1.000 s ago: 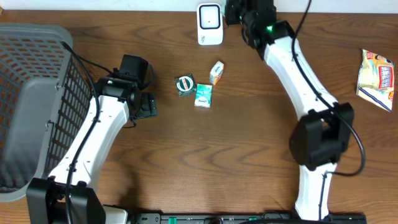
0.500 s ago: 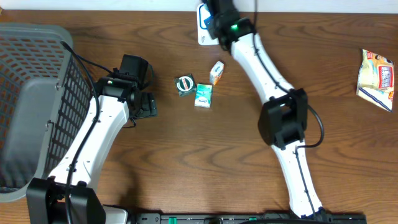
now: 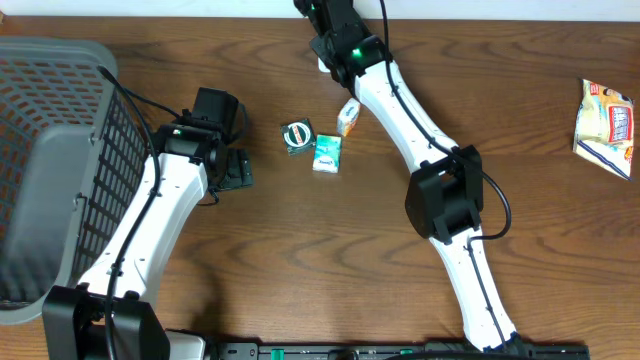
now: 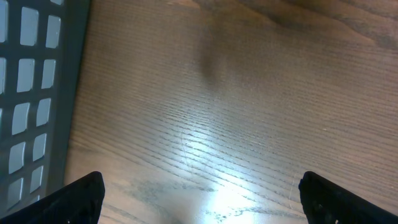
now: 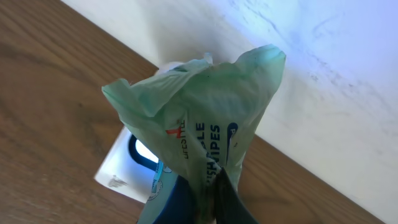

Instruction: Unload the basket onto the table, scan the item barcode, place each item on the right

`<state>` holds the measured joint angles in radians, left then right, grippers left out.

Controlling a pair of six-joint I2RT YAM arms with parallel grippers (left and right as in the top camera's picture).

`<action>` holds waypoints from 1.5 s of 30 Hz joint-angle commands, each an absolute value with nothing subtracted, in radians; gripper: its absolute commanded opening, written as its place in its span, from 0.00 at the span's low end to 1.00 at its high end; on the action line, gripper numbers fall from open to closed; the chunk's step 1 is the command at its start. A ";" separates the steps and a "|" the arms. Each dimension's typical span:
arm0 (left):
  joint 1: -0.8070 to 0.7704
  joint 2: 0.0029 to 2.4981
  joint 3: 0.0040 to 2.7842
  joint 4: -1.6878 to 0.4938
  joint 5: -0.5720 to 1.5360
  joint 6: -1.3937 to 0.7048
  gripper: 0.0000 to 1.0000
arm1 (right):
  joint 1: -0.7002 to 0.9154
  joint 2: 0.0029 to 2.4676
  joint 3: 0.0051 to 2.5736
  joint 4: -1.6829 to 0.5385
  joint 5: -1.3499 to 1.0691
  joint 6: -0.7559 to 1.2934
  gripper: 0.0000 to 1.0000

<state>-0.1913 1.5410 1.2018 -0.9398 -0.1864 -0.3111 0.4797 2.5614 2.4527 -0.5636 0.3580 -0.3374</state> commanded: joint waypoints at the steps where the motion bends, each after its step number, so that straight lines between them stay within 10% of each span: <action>1: -0.186 1.528 1.206 -0.945 -0.195 -0.316 0.98 | 0.465 2.570 2.484 -0.566 0.394 -0.352 0.01; 14: -0.186 1.528 1.206 -0.945 -0.195 -0.316 0.98 | 0.357 2.456 2.484 -0.636 0.395 -0.284 0.01; 31: -0.186 1.528 1.206 -0.945 -0.195 -0.316 0.98 | -0.101 2.389 2.416 -1.242 0.584 0.085 0.01; 33: -0.186 1.528 1.206 -0.945 -0.195 -0.316 0.98 | -0.143 2.389 2.387 -1.258 0.581 0.129 0.21; 37: -0.186 1.528 1.206 -0.945 -0.195 -0.316 0.98 | -0.215 2.389 2.318 -1.273 0.508 0.165 0.99; 45: -0.186 1.528 1.206 -0.945 -0.195 -0.316 0.98 | -0.241 2.389 2.276 -1.277 0.118 0.155 0.99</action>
<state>-0.1913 1.5410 1.2018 -0.9398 -0.1864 -0.3111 -0.2523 2.4054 2.2807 -1.2755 0.3733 0.1337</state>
